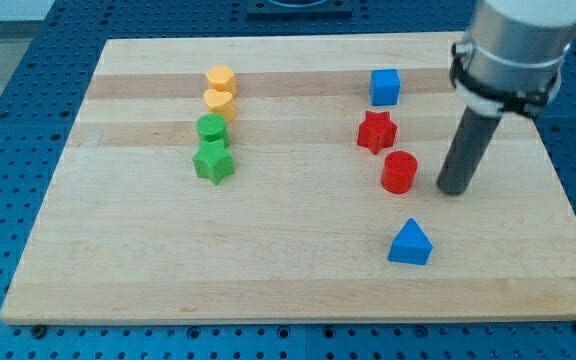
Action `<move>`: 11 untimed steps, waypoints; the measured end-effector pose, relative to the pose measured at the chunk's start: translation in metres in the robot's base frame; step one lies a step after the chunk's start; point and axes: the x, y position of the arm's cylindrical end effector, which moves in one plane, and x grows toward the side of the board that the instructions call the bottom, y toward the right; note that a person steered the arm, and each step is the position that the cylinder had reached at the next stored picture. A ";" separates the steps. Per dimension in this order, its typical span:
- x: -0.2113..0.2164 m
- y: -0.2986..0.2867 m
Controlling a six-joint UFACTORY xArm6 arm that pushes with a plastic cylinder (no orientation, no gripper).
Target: Move the blue cube to the top center of the board
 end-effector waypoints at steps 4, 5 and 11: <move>0.027 0.027; 0.073 0.027; -0.121 -0.045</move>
